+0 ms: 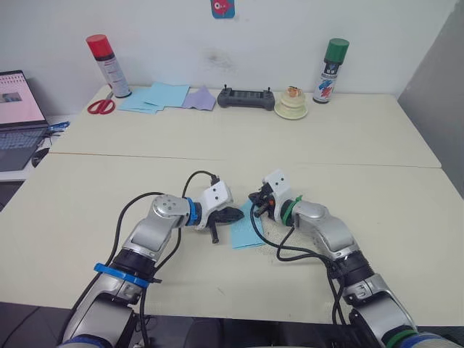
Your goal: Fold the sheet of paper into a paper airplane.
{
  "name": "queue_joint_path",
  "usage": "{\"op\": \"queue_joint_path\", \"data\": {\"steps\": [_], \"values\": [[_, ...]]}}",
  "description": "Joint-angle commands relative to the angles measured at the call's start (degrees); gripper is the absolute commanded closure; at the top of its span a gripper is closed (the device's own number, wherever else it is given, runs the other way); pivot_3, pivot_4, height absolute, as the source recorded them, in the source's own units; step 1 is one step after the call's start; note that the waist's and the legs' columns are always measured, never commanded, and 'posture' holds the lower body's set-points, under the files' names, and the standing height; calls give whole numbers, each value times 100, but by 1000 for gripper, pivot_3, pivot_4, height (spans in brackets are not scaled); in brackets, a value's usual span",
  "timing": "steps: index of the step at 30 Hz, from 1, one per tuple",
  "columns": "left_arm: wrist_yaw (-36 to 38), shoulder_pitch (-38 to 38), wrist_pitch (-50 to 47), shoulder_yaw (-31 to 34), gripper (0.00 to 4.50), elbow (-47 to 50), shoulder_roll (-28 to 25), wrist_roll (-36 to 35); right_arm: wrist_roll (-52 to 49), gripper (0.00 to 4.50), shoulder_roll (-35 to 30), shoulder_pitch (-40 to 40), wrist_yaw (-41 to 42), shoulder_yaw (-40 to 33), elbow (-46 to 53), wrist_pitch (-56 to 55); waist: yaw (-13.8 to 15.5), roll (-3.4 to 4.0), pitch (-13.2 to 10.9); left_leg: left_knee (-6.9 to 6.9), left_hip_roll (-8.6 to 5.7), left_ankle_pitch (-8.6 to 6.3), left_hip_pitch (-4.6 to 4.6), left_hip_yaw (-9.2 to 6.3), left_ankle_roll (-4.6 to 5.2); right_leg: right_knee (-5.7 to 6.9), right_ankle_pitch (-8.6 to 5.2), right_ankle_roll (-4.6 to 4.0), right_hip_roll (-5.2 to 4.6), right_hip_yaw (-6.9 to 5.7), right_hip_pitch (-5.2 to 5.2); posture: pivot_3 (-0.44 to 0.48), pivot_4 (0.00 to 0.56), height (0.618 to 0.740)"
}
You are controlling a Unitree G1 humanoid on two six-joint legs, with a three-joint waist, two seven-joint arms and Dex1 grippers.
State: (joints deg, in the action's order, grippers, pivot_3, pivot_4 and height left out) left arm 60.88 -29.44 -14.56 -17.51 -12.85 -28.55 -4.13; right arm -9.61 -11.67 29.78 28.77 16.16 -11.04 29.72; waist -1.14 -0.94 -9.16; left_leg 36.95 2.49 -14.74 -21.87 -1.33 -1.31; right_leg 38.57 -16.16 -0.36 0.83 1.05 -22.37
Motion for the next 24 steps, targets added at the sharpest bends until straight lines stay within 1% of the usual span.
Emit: {"op": "queue_joint_path", "data": {"steps": [1,5,8,11,16,21,24], "values": [[31,102,166,-345,4500,-388,-175,473,311,4487,-633,160,662,263,430,-47,-2,1,0,0,-2,0,-1,2,0,-4,0,1,-2,1,0,0,150,740],[27,111,366,-570,4500,-557,-235,744,518,4487,-1559,871,2058,775,823,-307,-39,8,-14,-1,-6,-1,-1,9,1,-11,0,7,-4,2,-1,0,150,740],[145,117,439,-764,4500,-567,-299,937,626,4487,-1773,1322,2635,977,690,-469,-56,8,-12,-4,-19,-1,12,5,1,-9,0,6,7,0,5,0,150,740],[215,122,400,-912,4500,-638,-361,1145,550,4487,-1619,1678,2962,975,479,-285,-47,11,-10,-8,-4,-1,19,-7,1,0,-6,-3,10,-13,7,0,150,740],[105,65,492,-991,4500,-893,-341,1406,576,4487,-1273,2007,3138,907,-111,-128,-42,15,-5,-6,-2,-1,25,-3,1,10,-8,-8,10,-9,11,0,150,740],[222,71,510,-1038,4500,-862,-304,1365,845,4487,-1043,2179,3154,989,-1001,-571,-42,13,-4,-3,1,-1,35,2,2,17,-8,-7,5,-1,17,0,150,740],[224,70,502,-1031,4500,-859,-305,1373,979,4487,-919,2248,3190,1014,-1371,-787,-43,15,-3,-3,-2,-1,35,3,2,17,-8,-7,5,-1,18,0,150,740]]}}
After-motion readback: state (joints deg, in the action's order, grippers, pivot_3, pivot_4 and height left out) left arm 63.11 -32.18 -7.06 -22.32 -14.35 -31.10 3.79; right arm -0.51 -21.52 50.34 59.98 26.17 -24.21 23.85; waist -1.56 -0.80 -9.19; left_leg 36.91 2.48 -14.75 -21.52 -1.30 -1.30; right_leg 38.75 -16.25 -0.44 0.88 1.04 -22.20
